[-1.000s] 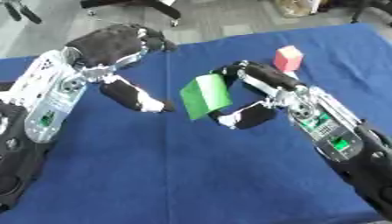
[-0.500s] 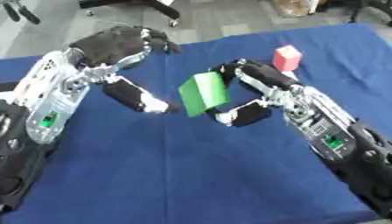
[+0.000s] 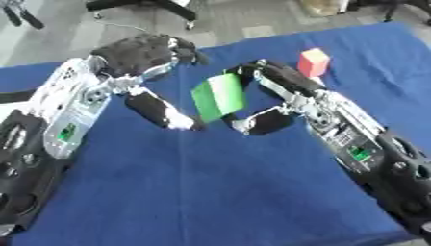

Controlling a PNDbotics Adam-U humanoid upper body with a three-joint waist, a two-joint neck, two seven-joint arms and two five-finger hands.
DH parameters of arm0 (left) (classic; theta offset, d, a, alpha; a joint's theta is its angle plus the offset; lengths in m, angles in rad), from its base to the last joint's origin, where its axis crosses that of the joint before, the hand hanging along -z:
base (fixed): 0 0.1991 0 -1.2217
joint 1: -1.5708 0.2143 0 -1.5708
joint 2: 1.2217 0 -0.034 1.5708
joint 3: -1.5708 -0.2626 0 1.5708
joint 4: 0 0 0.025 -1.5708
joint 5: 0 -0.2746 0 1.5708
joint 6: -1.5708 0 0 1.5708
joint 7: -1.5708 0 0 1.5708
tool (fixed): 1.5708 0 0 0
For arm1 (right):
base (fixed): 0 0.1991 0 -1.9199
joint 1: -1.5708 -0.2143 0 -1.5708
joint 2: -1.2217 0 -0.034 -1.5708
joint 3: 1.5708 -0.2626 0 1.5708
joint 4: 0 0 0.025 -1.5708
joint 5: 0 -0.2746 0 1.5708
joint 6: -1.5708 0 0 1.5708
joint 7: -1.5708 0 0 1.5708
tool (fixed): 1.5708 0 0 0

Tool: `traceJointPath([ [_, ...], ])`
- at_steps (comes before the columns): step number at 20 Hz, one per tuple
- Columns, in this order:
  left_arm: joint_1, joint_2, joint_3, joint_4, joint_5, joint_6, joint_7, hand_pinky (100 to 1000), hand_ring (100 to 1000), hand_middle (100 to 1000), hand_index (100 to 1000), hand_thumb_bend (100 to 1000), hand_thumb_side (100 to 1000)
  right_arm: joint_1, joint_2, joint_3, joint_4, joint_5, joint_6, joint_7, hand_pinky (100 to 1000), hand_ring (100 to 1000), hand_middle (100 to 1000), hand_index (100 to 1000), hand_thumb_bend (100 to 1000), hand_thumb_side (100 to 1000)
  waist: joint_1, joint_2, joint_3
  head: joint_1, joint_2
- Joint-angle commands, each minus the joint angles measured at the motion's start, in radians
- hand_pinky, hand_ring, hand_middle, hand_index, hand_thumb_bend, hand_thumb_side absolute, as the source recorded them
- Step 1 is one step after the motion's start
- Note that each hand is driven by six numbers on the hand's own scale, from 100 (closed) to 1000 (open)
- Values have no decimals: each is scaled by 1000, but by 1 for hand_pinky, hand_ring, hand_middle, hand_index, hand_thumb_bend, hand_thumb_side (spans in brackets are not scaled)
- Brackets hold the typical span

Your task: Pick up the objects with one hand, pass them to the other hand, and then place them into the box on the other side of the table.

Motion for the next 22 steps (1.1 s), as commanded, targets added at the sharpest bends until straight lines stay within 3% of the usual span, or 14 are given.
traceJointPath([
  [1, -24, 0, 2, -7, -7, -5, -13, 864, 716, 715, 891, 643, 742, -22, -5, -15, -6, 14, -2, -18, 828, 661, 547, 508, 134, 344, 12, -22, 3, -5, -3],
  [13, -38, -22, -9, -7, -6, 4, -18, 860, 704, 711, 884, 641, 741, -33, -11, -7, -26, -5, -31, -35, 834, 662, 546, 506, 125, 330, 15, -24, 10, -15, -3],
  [22, -45, -36, -5, 0, -63, 53, 31, 860, 698, 708, 871, 651, 714, -35, -17, 7, -47, 14, -62, -22, 836, 671, 551, 506, 118, 324, 18, -27, 11, -19, -3],
])
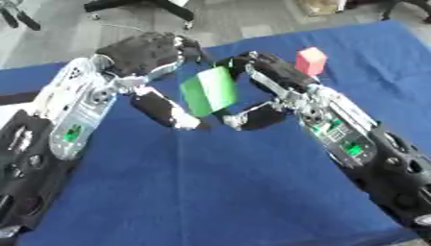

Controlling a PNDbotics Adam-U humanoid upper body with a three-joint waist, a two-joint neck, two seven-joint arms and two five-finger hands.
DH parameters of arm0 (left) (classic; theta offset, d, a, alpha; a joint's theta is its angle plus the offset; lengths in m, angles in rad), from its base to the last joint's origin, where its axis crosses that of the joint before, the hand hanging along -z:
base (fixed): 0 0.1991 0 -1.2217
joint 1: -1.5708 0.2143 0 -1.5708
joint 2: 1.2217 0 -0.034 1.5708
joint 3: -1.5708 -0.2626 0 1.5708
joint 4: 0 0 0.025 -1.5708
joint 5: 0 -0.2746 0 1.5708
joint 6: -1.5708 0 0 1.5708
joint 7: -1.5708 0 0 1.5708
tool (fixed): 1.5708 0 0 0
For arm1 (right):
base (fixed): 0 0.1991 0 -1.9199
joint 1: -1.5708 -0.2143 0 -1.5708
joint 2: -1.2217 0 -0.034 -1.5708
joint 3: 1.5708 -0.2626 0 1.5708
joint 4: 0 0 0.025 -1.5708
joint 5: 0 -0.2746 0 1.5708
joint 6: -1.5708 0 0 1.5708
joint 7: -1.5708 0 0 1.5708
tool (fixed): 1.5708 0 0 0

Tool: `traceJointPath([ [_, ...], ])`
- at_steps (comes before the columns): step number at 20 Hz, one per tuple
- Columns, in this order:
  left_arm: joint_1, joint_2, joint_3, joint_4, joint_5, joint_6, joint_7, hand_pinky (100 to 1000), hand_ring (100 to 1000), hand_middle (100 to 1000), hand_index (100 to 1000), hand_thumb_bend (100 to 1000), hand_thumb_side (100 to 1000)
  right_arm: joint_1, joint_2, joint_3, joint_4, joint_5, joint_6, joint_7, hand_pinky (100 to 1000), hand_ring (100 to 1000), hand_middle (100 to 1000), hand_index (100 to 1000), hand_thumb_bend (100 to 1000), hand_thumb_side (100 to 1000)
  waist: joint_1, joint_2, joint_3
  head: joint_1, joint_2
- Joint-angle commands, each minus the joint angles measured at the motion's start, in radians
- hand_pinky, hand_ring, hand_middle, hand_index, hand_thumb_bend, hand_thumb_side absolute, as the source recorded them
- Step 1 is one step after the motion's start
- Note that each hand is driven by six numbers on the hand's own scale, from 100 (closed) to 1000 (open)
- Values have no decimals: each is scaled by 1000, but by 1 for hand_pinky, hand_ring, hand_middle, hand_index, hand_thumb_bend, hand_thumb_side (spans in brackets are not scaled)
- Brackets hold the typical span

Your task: Pick up the objects with one hand, pass them to the other hand, and then place them into the box on the other side of the table.

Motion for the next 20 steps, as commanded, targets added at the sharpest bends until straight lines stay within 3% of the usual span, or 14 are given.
traceJointPath([
  [1, -29, 1, 7, -5, -24, 13, 18, 859, 691, 699, 867, 649, 707, -18, -17, 0, -31, 8, -15, 4, 836, 671, 551, 506, 117, 324, 11, -27, 2, -2, -3],
  [9, -33, -5, 6, 4, -54, 23, 34, 820, 595, 587, 808, 601, 611, -12, -27, -1, -49, 4, -25, 14, 838, 672, 550, 506, 109, 325, 15, -28, 1, 0, -3],
  [20, -35, -10, 5, 9, -62, 20, 21, 792, 534, 519, 761, 593, 562, -8, -32, -3, -63, -16, -26, 14, 839, 667, 543, 504, 100, 326, 15, -27, 1, 2, -3],
])
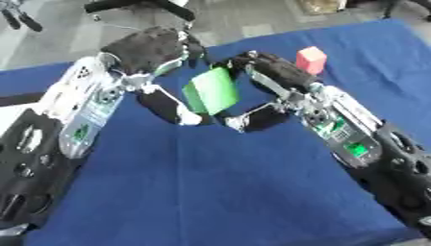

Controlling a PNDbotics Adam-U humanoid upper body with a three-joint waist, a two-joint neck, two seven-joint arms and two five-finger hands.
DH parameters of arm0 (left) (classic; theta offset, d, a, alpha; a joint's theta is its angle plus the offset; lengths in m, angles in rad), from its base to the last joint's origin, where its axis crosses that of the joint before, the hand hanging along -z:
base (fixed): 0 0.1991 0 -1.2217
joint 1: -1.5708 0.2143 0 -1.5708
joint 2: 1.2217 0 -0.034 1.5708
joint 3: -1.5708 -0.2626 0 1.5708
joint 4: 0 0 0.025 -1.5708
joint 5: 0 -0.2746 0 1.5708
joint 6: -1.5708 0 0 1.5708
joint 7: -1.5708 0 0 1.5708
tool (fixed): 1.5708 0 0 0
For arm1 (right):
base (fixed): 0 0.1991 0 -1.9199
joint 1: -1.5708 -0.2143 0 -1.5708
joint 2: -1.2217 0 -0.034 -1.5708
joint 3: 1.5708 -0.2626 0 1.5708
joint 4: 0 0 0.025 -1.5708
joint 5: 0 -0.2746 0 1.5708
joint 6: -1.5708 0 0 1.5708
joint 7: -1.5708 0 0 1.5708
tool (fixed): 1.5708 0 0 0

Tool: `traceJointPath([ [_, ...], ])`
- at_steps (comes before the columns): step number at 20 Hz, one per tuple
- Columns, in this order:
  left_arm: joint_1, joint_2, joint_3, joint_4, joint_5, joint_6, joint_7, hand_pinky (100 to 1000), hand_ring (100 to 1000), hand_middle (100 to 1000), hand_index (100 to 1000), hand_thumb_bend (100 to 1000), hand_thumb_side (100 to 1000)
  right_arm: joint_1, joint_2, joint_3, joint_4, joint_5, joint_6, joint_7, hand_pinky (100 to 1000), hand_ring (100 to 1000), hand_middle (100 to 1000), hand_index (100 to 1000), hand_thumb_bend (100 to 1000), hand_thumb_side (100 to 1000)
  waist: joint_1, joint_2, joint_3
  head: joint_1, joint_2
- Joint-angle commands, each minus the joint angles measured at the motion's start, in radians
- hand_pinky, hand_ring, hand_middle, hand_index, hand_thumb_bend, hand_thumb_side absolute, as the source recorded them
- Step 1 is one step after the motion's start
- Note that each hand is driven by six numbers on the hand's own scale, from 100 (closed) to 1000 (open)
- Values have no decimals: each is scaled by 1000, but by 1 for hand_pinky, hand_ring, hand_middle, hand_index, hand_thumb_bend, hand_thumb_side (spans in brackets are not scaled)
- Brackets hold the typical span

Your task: Pick up the objects with one hand, pass them to the other hand, and then place them into the box on the other side of the table.

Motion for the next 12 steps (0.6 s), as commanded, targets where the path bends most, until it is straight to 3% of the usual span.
traceJointPath([
  [1, -26, 8, 5, -3, -11, 3, -5, 791, 532, 517, 760, 591, 560, -13, -14, -4, -37, -16, -6, -3, 839, 667, 543, 504, 100, 326, 9, -27, 1, 2, -3],
  [7, -26, 4, 7, -7, -12, 8, -4, 794, 538, 524, 766, 613, 569, -13, -15, -6, -36, -27, 3, -8, 836, 658, 533, 495, 100, 334, 10, -27, 0, 2, -3],
  [12, -27, -3, 7, -16, -11, 3, -16, 812, 564, 553, 788, 645, 607, -14, -13, -15, -23, -30, 52, -20, 831, 648, 517, 473, 100, 331, 11, -26, 1, 2, -3],
])
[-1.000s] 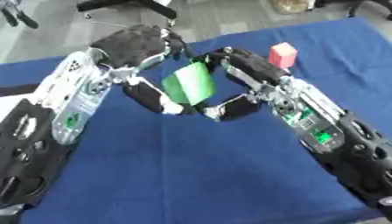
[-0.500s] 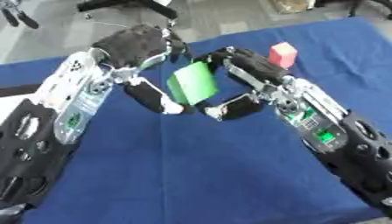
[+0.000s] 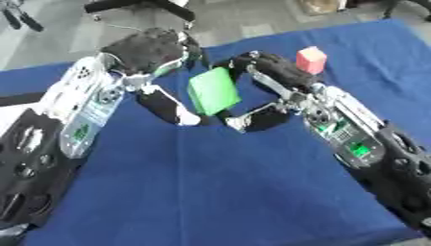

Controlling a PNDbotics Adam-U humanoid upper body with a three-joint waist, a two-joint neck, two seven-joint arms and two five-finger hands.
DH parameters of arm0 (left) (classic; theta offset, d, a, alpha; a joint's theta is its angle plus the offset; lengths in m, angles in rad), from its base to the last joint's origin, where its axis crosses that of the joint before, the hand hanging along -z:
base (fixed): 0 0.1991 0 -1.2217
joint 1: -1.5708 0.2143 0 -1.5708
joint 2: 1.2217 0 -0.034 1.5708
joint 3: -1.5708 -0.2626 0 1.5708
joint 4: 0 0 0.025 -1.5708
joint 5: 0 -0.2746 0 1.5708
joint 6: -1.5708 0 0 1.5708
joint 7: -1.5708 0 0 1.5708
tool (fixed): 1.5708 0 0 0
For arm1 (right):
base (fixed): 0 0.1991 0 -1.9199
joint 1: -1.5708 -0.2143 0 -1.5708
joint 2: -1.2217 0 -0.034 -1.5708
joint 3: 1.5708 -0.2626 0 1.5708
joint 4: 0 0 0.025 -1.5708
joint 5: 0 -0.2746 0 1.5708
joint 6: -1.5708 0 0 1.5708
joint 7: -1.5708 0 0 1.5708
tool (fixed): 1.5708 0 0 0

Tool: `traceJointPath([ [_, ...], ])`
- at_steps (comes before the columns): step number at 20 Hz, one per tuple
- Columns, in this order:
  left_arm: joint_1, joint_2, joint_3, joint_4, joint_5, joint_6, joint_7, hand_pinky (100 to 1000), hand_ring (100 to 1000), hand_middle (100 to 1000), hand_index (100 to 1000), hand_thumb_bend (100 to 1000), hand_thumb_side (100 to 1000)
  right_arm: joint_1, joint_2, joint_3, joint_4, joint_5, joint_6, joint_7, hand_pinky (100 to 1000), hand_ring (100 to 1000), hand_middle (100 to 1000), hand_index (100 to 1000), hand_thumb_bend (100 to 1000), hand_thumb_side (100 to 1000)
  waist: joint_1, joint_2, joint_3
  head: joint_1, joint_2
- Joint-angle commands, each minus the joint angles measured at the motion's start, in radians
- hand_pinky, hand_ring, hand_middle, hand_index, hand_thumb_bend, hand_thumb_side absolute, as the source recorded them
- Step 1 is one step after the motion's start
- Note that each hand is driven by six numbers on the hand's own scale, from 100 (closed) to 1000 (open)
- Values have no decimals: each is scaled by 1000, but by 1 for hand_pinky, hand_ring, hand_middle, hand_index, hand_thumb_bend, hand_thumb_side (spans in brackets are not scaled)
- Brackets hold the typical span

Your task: Pick up the objects with one hand, pass them to the other hand, and then place them into the box on the other side of the table.

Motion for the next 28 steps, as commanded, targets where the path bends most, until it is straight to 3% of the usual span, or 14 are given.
traceJointPath([
  [1, -26, -2, 6, -18, -5, -2, -10, 813, 567, 555, 790, 648, 610, -17, -6, -15, -13, -4, 28, -12, 830, 646, 514, 469, 100, 334, 11, -26, 1, 2, -3],
  [11, -25, -12, 2, -26, 6, 0, -17, 814, 571, 559, 792, 666, 638, -19, -7, -16, -5, -3, 57, -25, 825, 636, 499, 438, 100, 335, 13, -26, 4, 1, -3],
  [28, -24, -28, 0, -9, -36, 36, 36, 752, 475, 454, 704, 597, 546, -16, -6, -10, -13, -40, 36, -20, 828, 630, 474, 417, 100, 339, 13, -25, 5, 7, -3],
])
